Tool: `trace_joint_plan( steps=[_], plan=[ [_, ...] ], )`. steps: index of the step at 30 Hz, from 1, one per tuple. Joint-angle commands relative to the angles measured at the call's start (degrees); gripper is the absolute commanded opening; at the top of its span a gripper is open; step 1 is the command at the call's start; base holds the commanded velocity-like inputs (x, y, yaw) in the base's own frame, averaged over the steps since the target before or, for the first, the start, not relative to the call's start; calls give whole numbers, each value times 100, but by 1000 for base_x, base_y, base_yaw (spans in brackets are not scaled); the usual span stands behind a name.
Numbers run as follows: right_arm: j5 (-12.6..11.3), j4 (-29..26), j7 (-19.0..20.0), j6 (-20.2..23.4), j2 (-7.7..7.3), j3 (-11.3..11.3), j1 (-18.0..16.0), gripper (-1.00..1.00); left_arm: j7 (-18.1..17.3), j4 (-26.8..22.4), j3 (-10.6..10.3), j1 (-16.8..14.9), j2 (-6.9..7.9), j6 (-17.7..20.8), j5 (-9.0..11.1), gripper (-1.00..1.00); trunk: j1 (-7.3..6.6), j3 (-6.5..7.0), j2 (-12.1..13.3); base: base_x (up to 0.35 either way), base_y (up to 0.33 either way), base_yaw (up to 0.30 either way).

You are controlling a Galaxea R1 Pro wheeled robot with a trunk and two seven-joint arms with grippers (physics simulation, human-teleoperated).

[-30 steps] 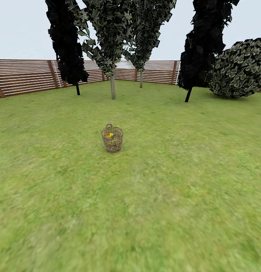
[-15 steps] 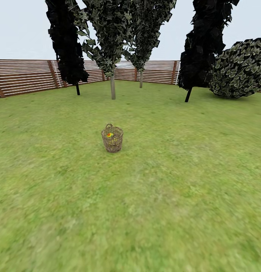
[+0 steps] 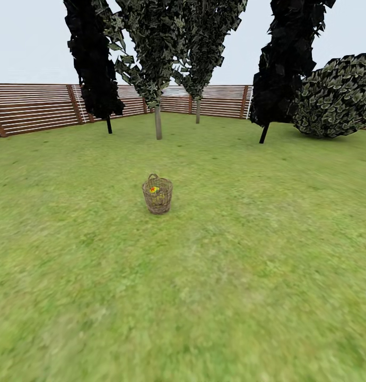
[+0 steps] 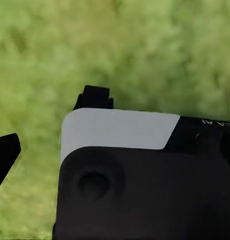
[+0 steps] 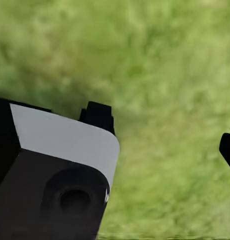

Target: Take the three Easter eggs out of the wicker basket on the lawn in the garden, then place them on the lawn next to a single tree (choose any tree) so that all three eggs are next to the same tree and none are left in the basket.

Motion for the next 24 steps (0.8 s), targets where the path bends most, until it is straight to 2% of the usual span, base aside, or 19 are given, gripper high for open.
trace_joint_plan(
  steps=[1,2,5,6,7,9,11,12,14,19,24],
  plan=[
    [54,228,-3,17,17,32,-10,100,88,126,58,-11,93,44,69,100,0,-5,-3,0,0,0],
    [84,599,-21,1,31,41,-15,100,141,433,147,-15,164,38,69,100,0,-5,-3,0,0,0],
    [94,1114,-77,-223,95,38,6,100,170,967,191,-5,201,-52,53,100,0,-5,-3,0,0,0],
    [68,1258,-112,-483,112,35,16,100,173,1119,196,5,221,-187,52,100,0,-5,-3,0,0,0],
    [39,1472,-173,-1016,126,32,64,100,150,1316,201,16,252,-526,56,100,0,-5,-3,0,0,0],
    [22,1675,-301,-1701,142,31,176,100,128,1536,204,23,261,-1023,58,100,0,-5,-3,0,0,0],
    [20,1780,-449,-2059,155,30,257,100,122,1660,205,28,214,-1295,55,100,0,-5,-3,0,0,0],
    [19,1819,-514,-2191,161,30,311,100,122,1709,206,30,138,-1388,57,100,0,-5,-3,0,0,0],
    [18,1841,-564,-2306,160,27,359,100,126,1749,206,35,90,-1461,59,100,0,-5,-3,26,0,0],
    [27,1849,-574,-2350,159,26,381,100,127,1762,206,36,97,-1482,59,100,0,-5,-3,240,0,0],
    [20,1833,-554,-2365,147,17,385,100,123,1763,213,36,160,-1484,64,100,0,-5,-3,332,0,2]
  ],
)
